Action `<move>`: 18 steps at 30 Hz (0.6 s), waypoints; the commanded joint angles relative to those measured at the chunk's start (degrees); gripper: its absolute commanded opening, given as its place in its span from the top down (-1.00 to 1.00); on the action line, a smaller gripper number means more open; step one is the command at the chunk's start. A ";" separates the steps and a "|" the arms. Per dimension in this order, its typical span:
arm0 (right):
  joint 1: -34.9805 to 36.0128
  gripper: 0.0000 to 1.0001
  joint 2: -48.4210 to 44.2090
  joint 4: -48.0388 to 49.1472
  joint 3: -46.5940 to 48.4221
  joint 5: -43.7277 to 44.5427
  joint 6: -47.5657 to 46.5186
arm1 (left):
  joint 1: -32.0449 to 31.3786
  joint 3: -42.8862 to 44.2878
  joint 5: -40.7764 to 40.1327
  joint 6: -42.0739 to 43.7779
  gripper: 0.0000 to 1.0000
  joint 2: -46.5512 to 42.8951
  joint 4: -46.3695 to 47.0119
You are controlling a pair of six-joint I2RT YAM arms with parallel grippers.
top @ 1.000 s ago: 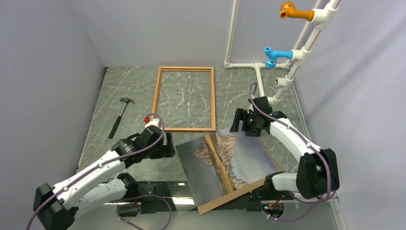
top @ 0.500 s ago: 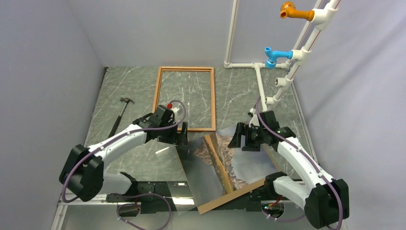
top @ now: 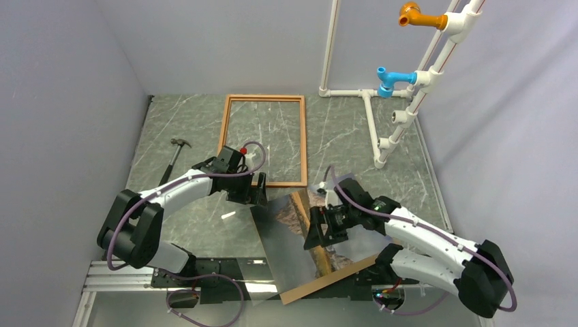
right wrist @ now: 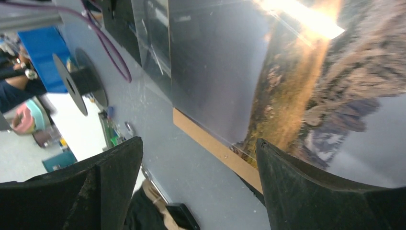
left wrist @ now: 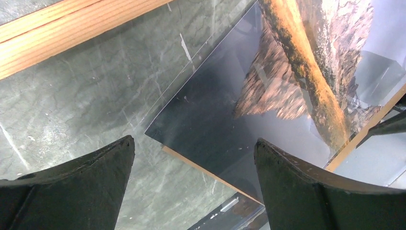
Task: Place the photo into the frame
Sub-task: Adjust the photo frame item at the center of the board.
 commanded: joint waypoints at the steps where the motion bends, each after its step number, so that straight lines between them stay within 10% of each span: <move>1: 7.51 -0.79 1.40 6.30 -1.48 2.12 6.99 | 0.20 -0.34 0.75 2.21 -0.95 0.53 -0.66; 18: 23.05 -0.79 7.25 4.91 -1.25 12.46 15.70 | 0.24 -2.31 -5.59 1.05 -0.96 2.07 -4.05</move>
